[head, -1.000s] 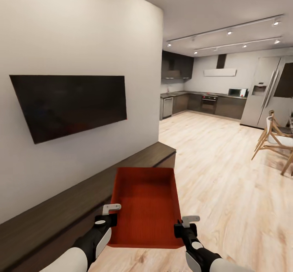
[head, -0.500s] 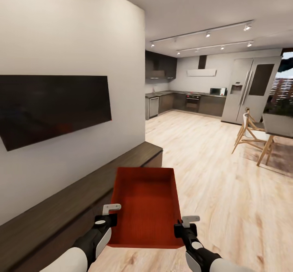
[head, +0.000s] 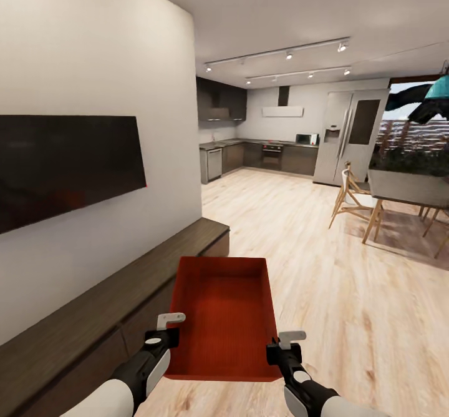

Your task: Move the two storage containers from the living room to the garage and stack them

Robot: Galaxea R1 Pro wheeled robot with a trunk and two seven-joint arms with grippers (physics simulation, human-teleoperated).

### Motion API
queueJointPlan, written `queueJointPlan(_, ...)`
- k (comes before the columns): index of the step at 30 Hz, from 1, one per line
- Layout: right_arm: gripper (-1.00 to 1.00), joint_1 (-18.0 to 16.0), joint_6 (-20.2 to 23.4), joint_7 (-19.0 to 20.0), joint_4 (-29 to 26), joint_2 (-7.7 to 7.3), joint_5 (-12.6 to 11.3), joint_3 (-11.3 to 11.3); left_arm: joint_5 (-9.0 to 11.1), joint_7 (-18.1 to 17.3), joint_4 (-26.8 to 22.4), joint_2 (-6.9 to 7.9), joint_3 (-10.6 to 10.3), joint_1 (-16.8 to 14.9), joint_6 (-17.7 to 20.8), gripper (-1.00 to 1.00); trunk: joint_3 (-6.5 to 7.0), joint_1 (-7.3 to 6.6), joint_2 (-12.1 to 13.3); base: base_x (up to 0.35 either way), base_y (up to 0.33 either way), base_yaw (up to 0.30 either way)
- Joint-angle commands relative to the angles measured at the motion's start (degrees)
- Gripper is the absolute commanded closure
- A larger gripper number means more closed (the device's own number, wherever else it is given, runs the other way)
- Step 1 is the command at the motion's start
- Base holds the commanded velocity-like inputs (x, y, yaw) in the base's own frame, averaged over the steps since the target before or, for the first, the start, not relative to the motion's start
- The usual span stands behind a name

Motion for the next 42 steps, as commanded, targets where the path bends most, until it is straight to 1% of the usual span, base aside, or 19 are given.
queueJointPlan(1,1.00,-0.1,-0.5,-0.6,0.5,0.00,-1.8,-0.6,-0.9,0.8,-0.3,0.05,0.5,-0.1,0.4,1.00,-0.08,0.01,-0.1,0.000,0.000,-0.244)
queueJointPlan(42,1.00,-0.1,-0.5,-0.6,0.5,0.00,-1.8,-0.6,-1.0,0.7,0.3,0.01,0.4,-0.1,0.4,1.00,-0.08,0.01,-0.1,0.000,0.000,-0.244)
